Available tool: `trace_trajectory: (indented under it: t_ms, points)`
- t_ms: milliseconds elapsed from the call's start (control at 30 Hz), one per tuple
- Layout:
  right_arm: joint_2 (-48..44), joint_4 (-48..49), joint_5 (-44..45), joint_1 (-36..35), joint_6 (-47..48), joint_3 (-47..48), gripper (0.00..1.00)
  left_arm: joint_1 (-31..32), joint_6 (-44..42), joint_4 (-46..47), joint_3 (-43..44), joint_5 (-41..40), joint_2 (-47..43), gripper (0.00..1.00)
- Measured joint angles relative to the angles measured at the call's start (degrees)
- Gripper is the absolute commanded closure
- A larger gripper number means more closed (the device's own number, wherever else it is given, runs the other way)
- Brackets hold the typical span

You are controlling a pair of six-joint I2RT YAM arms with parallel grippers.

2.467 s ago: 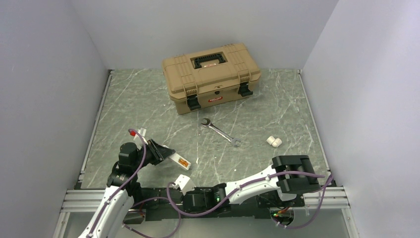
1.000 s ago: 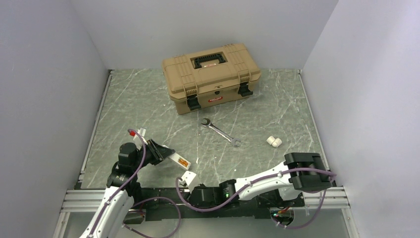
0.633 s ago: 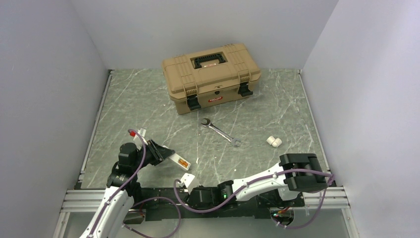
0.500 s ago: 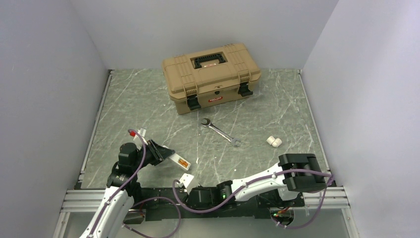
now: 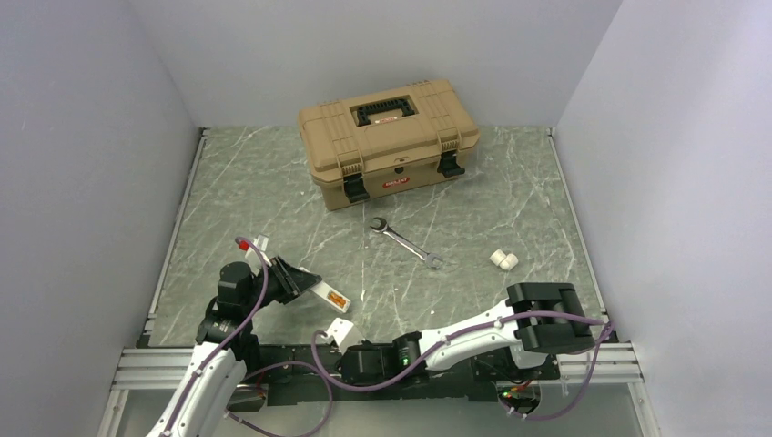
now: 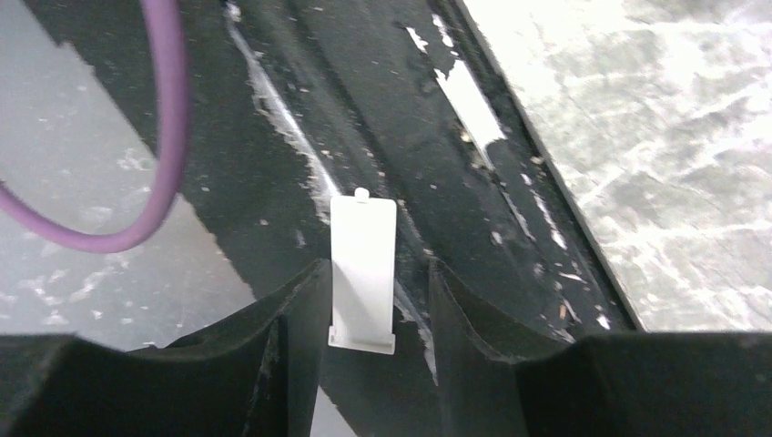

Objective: Load the batteries into the remote control

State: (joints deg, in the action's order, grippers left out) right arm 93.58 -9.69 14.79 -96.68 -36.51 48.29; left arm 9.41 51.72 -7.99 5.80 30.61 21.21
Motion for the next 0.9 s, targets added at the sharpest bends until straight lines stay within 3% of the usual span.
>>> trace_trajectory:
  t_ms: [300,533,900]
  points:
    - [-0.1,-2.4,2.6,0.0,-1.2,0.3,0.60,0.0,0.0,0.0,0.0,0.1,0.1,1.00]
    - [0.0,-1.7,2.0,0.0,-1.2,0.3,0.78,-0.1,-0.1,0.0,0.0,0.1,0.3,1.00]
    - [0.4,-3.0,2.4,0.0,-1.2,1.3,0.87,-0.2,-0.2,0.0,0.0,0.2,0.3,1.00]
